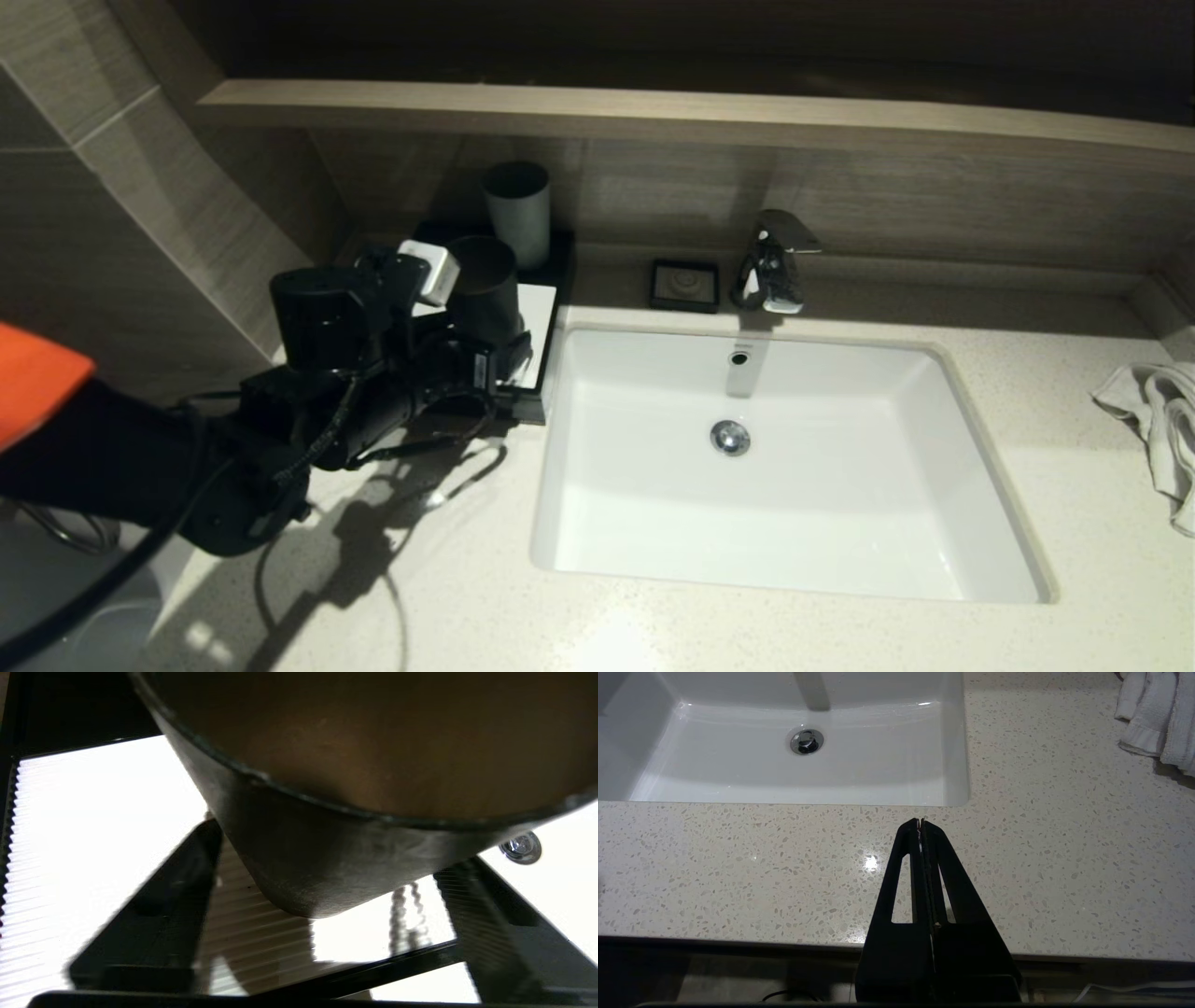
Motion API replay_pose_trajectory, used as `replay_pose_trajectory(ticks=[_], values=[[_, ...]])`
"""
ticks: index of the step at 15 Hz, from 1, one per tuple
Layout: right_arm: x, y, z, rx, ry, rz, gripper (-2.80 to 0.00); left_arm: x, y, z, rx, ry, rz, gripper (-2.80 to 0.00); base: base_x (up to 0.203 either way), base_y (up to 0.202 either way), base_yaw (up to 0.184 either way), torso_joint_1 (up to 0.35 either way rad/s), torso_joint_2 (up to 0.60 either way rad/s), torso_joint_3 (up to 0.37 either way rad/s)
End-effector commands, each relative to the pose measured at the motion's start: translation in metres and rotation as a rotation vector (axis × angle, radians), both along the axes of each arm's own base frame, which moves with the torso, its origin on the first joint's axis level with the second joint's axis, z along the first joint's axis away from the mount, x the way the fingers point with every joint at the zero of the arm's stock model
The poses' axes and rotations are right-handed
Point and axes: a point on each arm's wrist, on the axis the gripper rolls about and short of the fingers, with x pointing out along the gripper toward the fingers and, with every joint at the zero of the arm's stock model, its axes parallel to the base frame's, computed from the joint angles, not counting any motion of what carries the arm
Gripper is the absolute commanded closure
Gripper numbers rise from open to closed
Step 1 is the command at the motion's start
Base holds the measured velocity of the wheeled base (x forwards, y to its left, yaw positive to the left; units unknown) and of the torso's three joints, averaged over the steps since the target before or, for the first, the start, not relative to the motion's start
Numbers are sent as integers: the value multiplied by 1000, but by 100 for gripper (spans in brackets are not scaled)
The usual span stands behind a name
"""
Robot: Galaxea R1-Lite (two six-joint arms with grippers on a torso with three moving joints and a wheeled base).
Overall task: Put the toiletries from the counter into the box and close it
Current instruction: Pick up the cup
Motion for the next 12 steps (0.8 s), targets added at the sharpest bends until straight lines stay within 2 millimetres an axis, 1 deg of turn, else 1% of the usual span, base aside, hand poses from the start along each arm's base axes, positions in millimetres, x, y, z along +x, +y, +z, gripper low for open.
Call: replay_pose_trajectory(ticks=[1,8,12], values=[[0,0,0,0,2,0,0,0,0,0,-3,-5,-1,0,0,0,0,0,0,0],[0,0,0,-1,2,0,0,-1,1,3,-10,-17,0,0,0,0,0,0,0,0],[0,0,0,0,2,0,0,-12,8,22,-31,-59,8,0,0,0,0,0,0,0]])
